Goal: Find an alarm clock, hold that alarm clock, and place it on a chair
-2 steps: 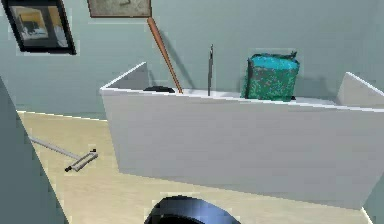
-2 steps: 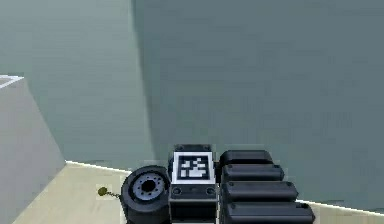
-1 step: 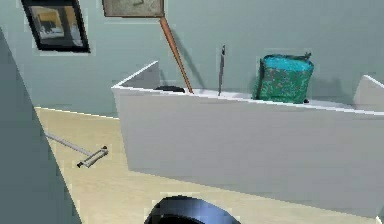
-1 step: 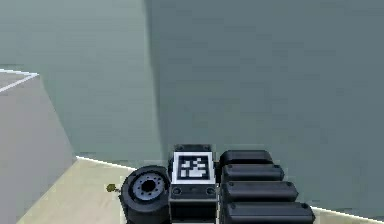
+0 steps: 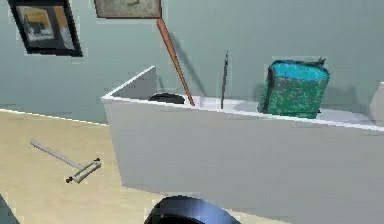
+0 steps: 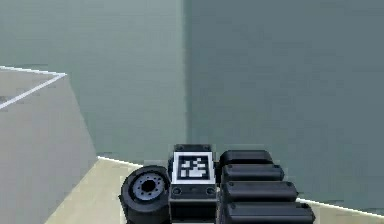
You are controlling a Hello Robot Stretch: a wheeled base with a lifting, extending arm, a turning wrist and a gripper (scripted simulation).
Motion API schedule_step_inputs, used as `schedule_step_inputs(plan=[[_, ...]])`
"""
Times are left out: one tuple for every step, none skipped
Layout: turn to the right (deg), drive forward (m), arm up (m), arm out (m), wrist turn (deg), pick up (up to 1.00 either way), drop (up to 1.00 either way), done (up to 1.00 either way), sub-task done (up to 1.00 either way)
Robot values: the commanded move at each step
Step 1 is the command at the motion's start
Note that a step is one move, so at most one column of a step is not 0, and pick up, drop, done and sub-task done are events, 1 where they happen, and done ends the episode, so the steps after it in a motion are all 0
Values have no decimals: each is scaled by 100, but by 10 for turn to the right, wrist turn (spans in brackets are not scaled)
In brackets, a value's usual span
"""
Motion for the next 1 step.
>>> schedule_step_inputs(plan=[[-60, 0, 0, 0, 0, 0, 0, 0, 0]])
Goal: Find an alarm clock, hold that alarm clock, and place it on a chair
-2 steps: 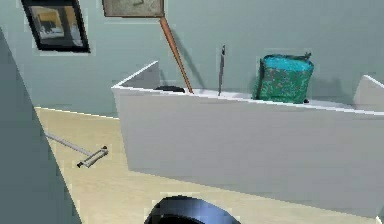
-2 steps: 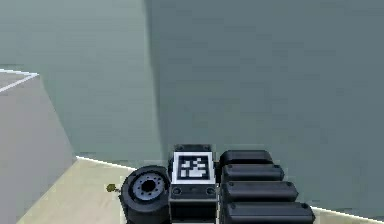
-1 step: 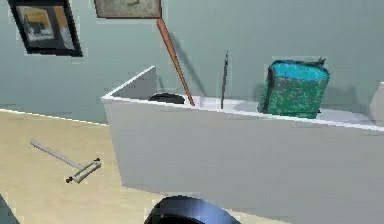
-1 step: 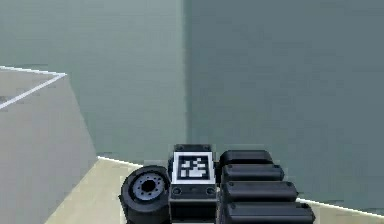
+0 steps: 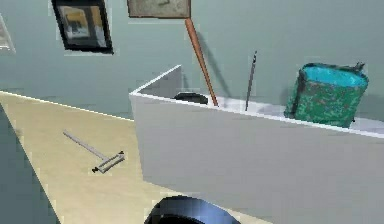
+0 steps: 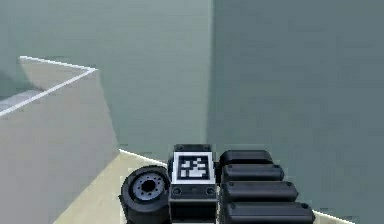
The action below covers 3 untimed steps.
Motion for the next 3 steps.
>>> schedule_step_inputs(plan=[[0, 40, 0, 0, 0, 0, 0, 0, 0], [-210, 0, 0, 0, 0, 0, 0, 0, 0], [0, 20, 0, 0, 0, 0, 0, 0, 0]])
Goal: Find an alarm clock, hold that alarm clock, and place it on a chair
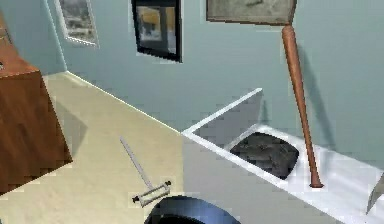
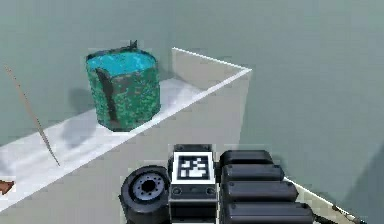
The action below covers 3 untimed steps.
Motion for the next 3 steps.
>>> schedule_step_inputs(plan=[[-240, 0, 0, 0, 0, 0, 0, 0, 0], [0, 80, 0, 0, 0, 0, 0, 0, 0], [-60, 0, 0, 0, 0, 0, 0, 0, 0]])
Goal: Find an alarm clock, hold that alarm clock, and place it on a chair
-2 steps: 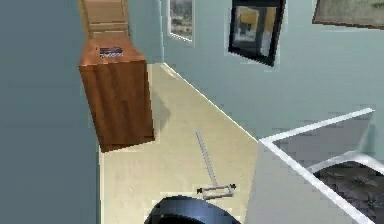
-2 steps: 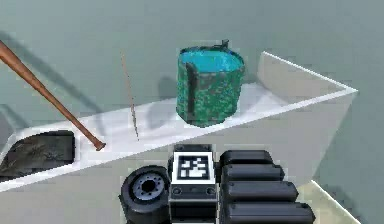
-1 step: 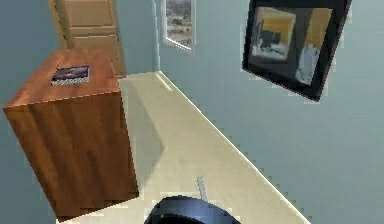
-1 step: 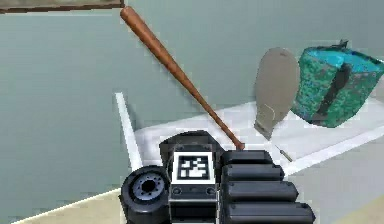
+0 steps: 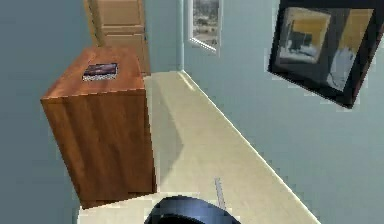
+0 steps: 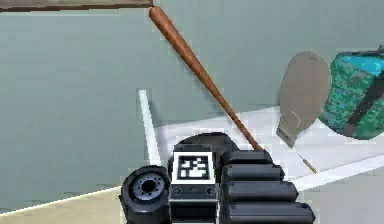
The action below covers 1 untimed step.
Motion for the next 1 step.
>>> schedule_step_inputs(plan=[[0, 100, 0, 0, 0, 0, 0, 0, 0]])
